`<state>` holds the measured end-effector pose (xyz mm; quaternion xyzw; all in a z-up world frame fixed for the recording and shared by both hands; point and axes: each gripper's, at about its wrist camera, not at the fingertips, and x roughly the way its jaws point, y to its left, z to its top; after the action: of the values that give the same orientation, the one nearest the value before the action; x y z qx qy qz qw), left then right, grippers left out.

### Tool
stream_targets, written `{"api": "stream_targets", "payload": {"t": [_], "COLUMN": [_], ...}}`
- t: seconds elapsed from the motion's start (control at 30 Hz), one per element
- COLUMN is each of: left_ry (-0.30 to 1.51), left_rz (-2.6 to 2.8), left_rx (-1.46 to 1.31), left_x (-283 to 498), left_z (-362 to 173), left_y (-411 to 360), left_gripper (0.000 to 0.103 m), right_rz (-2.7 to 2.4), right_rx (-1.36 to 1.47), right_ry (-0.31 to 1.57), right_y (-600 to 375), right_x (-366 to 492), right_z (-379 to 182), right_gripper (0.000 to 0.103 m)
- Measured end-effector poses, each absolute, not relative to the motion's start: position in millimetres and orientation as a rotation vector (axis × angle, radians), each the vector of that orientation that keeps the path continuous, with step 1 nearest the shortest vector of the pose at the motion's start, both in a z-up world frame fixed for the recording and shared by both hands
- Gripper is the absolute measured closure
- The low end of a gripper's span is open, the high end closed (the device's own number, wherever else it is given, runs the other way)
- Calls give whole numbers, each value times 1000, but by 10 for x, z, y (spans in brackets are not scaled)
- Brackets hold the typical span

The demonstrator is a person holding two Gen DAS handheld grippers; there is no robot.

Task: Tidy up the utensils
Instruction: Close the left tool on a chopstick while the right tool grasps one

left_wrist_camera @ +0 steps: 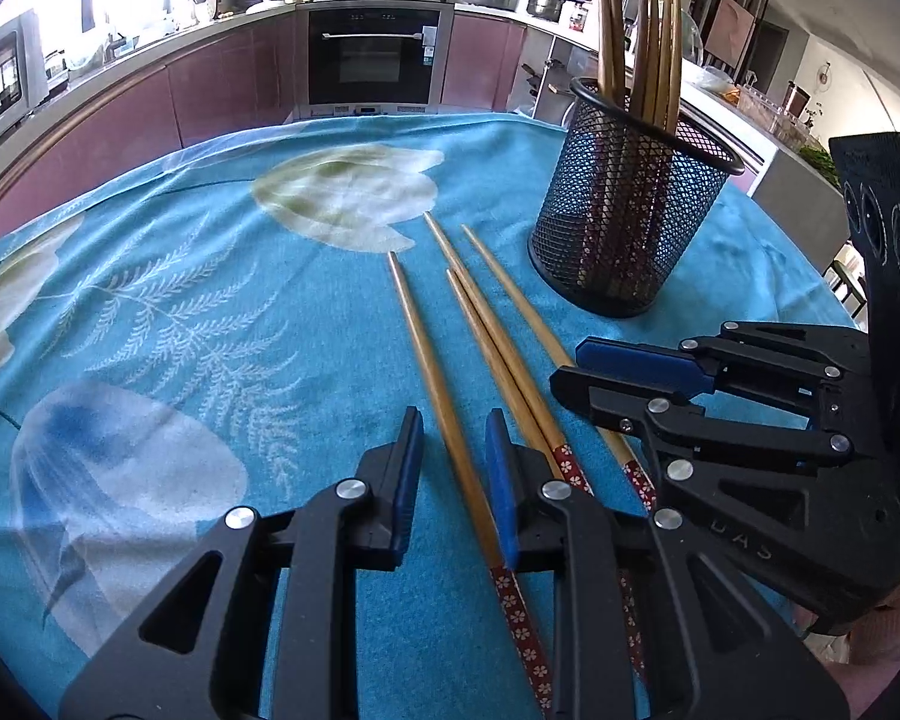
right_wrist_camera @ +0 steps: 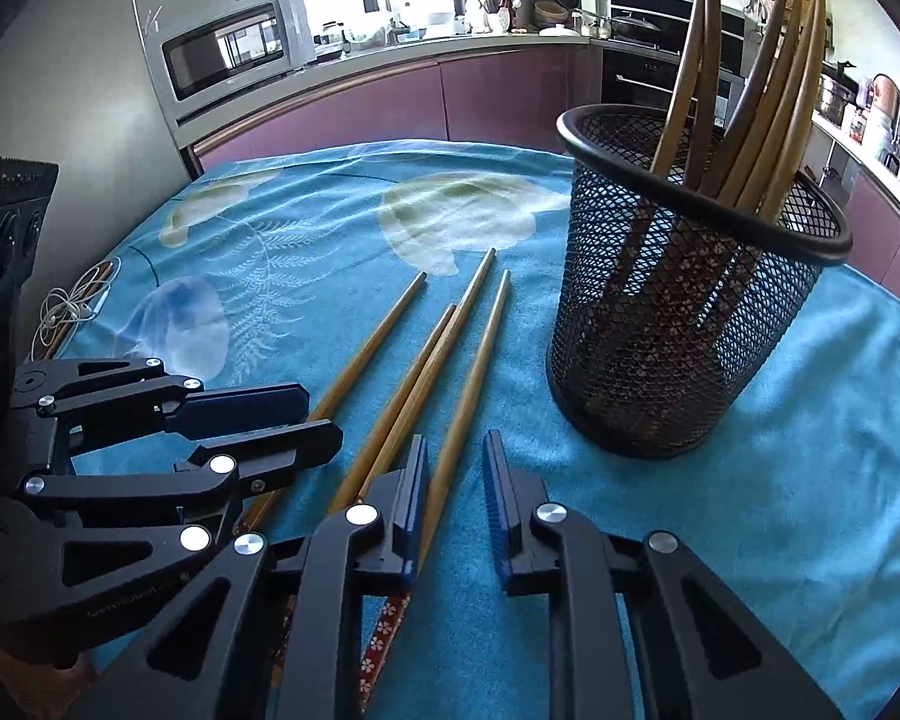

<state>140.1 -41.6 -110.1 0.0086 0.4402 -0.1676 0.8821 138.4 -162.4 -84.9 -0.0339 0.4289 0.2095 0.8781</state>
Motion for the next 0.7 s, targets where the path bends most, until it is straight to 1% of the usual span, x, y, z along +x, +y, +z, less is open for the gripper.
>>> {"api": "stream_targets", "payload": {"t": [0.1,0.2,0.27,0.7], "left_ry": [916,921,925,912], "left_rz": [-339,-332,-333,-382], "left_rx": [8,-18,-38,-45], "left_x": [1413,1431,1435,1281], "left_z": [-1104,-1107,-1107,-1060], "left_y": [-413,-375,-342,-295], "left_gripper": [83,90,92,96], "right_rz": [439,439,443,512], "right_rx": [-32,-5,8,-24], "right_ry": [898,895,888,888], "right_y": [-1689,-1740,-1773,-1705], "right_x": [1385,1369,1353,1247], "right_z": [-850,-838,-823,-771], "right_gripper": [97,97,97,97]}}
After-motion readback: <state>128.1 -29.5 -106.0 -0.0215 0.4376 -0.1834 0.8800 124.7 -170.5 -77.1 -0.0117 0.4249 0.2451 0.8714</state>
